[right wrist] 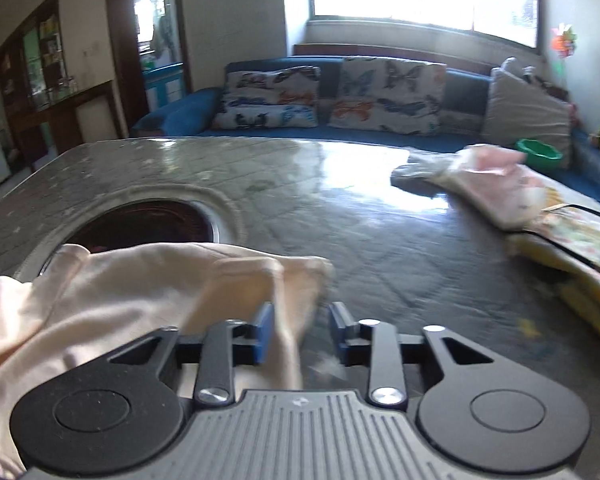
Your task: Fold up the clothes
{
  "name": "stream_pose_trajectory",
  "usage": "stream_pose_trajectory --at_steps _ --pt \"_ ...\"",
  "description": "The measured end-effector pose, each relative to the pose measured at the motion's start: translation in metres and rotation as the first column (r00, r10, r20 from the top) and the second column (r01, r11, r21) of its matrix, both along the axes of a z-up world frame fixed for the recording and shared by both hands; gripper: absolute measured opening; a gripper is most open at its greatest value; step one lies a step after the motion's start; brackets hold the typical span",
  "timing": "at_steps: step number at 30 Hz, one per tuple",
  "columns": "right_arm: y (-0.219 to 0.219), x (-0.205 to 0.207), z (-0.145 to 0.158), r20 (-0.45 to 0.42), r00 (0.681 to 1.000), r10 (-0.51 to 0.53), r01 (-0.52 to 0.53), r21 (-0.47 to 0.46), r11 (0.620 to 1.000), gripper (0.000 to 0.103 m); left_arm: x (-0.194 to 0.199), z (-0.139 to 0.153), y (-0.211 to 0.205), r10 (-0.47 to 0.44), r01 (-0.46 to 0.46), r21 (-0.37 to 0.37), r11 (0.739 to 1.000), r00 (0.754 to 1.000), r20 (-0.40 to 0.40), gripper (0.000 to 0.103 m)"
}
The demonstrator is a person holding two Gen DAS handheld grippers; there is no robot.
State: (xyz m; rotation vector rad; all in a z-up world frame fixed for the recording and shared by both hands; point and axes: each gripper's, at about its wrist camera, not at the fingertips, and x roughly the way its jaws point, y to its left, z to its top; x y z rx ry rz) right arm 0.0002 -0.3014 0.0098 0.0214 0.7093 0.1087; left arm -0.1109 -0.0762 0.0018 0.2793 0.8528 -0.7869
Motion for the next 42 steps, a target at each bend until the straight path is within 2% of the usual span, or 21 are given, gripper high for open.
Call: stream_pose_trajectory --at_steps 7,9,11,14,16,20,22,23,24,27,35,39,42 --pt "0.024 0.025 -0.017 -0.024 0.999 0.026 -0.027 -0.037 0.999 0.037 0.000 0.000 0.000 0.002 -0.002 -0.001 1.000 1.000 -0.001 0.023" --pt "0.027 0.022 -0.015 -0.001 1.000 -0.025 0.025 -0.052 0.998 0.037 0.000 0.000 0.000 0.004 -0.004 -0.003 1.000 1.000 -0.002 0.023" --pt "0.032 0.013 -0.007 0.030 0.999 -0.019 0.021 -0.061 0.998 0.037 0.000 0.000 0.000 0.004 -0.004 -0.004 1.000 1.000 -0.002 0.023" --pt "0.046 0.006 -0.002 0.019 0.998 0.063 -0.062 -0.060 0.996 0.037 0.000 -0.001 0.000 0.002 -0.002 -0.004 1.000 1.000 -0.001 0.023" --pt "0.054 0.005 -0.003 0.017 0.996 0.087 -0.086 -0.062 0.994 0.037 0.000 -0.001 0.000 0.003 -0.003 -0.006 1.000 1.000 -0.001 0.023" --pt "0.069 0.011 -0.016 -0.046 0.992 0.118 -0.120 -0.049 0.992 0.037 0.000 -0.001 0.001 0.003 -0.003 -0.008 1.000 1.000 -0.001 0.023" --pt "0.073 0.011 -0.019 -0.043 0.993 0.111 -0.114 -0.075 0.991 0.033 0.000 -0.001 0.001 0.003 -0.003 -0.008 1.000 1.000 -0.001 0.023" --pt "0.074 0.010 -0.019 -0.040 0.993 0.107 -0.110 -0.086 0.990 0.023 0.000 0.000 0.001 0.002 -0.002 -0.008 1.000 1.000 0.000 0.023" --pt "0.072 0.008 -0.017 -0.035 0.995 0.092 -0.095 -0.098 0.991 0.014 0.000 0.000 0.000 0.001 -0.001 -0.007 1.000 1.000 0.000 0.023" --pt "0.066 0.000 -0.010 0.001 0.997 0.077 -0.077 -0.113 0.991 0.005 0.000 0.000 0.000 0.002 -0.002 -0.007 1.000 1.000 0.002 0.023" --pt "0.015 -0.050 0.037 0.161 0.986 -0.039 0.065 -0.162 0.985 0.005 -0.002 -0.001 0.001 -0.003 0.003 -0.005 1.000 1.000 0.011 0.024" --pt "-0.024 -0.083 0.054 0.209 0.967 -0.143 0.180 -0.170 0.969 0.005 -0.002 -0.001 0.001 -0.007 0.008 -0.004 1.000 1.000 0.014 0.024" --pt "-0.052 -0.106 0.057 0.215 0.950 -0.225 0.263 -0.167 0.950 0.005 -0.002 -0.001 0.001 -0.010 0.010 -0.006 1.000 1.000 0.014 0.024"
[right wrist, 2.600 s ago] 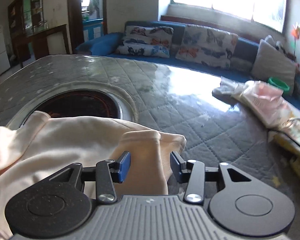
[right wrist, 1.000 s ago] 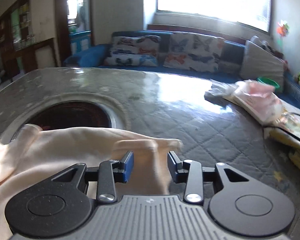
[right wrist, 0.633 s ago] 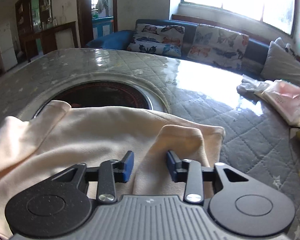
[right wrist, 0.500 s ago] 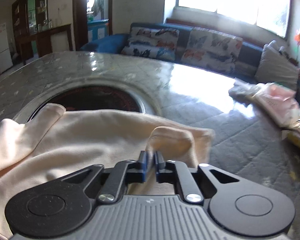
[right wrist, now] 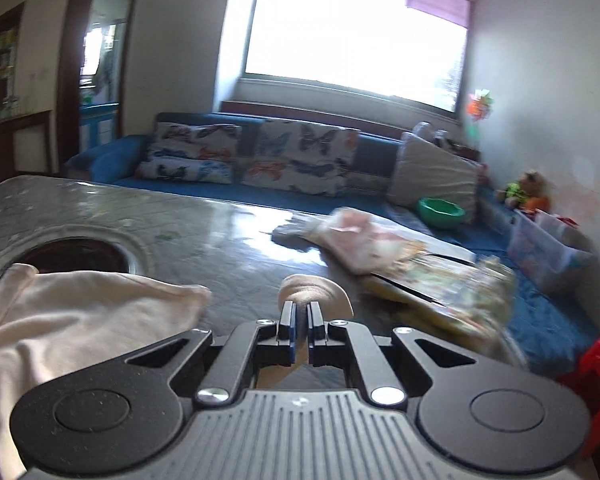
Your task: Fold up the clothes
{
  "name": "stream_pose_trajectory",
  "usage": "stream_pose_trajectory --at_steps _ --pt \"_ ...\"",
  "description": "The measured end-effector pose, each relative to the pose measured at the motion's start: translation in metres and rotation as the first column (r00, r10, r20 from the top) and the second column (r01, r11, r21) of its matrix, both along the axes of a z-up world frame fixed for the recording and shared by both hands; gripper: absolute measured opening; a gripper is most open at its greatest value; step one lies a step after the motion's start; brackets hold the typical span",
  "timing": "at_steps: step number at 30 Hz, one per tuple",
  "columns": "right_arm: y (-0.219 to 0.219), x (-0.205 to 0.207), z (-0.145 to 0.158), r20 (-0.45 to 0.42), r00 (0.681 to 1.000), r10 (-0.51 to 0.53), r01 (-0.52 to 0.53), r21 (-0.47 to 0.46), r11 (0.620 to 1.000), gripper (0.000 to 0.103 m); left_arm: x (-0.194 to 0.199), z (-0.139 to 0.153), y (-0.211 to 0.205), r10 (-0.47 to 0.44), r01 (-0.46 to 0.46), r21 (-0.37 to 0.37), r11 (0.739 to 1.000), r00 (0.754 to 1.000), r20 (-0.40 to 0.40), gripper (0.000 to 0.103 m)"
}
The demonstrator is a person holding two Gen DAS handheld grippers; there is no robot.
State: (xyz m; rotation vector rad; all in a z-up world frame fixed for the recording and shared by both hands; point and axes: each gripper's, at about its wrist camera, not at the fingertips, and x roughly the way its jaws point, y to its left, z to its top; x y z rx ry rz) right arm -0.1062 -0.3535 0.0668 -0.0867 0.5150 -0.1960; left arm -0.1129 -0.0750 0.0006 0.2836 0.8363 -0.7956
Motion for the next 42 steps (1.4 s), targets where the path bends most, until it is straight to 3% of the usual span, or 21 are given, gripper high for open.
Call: stream_pose_trajectory --at_steps 6,13,18,21,26,34,36,38,42 --pt "-0.037 -0.040 -0.027 -0.068 0.988 -0.137 0.140 0.041 0.989 0.005 -0.001 0.000 0.000 -0.004 0.004 -0.001 1.000 1.000 0.002 0.024" --pt "-0.054 -0.073 -0.070 -0.155 0.951 -0.267 0.283 0.091 0.955 0.006 0.000 0.000 0.000 -0.016 0.016 0.004 1.000 1.000 0.003 0.024" --pt "-0.069 -0.078 -0.069 -0.169 0.926 -0.339 0.357 0.092 0.930 0.010 0.002 0.003 -0.002 -0.022 0.022 0.010 1.000 1.000 -0.003 0.024" --pt "-0.064 -0.074 -0.054 -0.128 0.950 -0.285 0.297 0.089 0.951 0.016 -0.002 0.008 -0.002 -0.045 0.045 -0.012 0.999 0.999 0.001 0.027" --pt "-0.052 -0.053 -0.054 -0.144 0.972 -0.184 0.202 0.116 0.973 0.032 -0.015 0.012 -0.010 -0.127 0.127 -0.033 0.991 0.992 0.022 0.032" --pt "-0.052 -0.034 -0.072 -0.195 0.959 -0.207 0.230 0.102 0.968 0.039 -0.022 0.011 -0.023 -0.169 0.171 -0.031 0.985 0.985 0.042 0.042" --pt "-0.054 -0.033 -0.073 -0.201 0.957 -0.211 0.235 0.103 0.967 0.039 -0.023 0.008 -0.028 -0.181 0.182 -0.019 0.983 0.983 0.040 0.038" --pt "-0.057 -0.032 -0.076 -0.209 0.954 -0.214 0.238 0.098 0.966 0.040 -0.022 0.005 -0.031 -0.177 0.177 -0.006 0.984 0.984 0.034 0.022" --pt "-0.058 -0.031 -0.076 -0.207 0.955 -0.212 0.235 0.095 0.967 0.040 -0.018 0.006 -0.028 -0.162 0.163 -0.015 0.987 0.987 0.020 0.007"
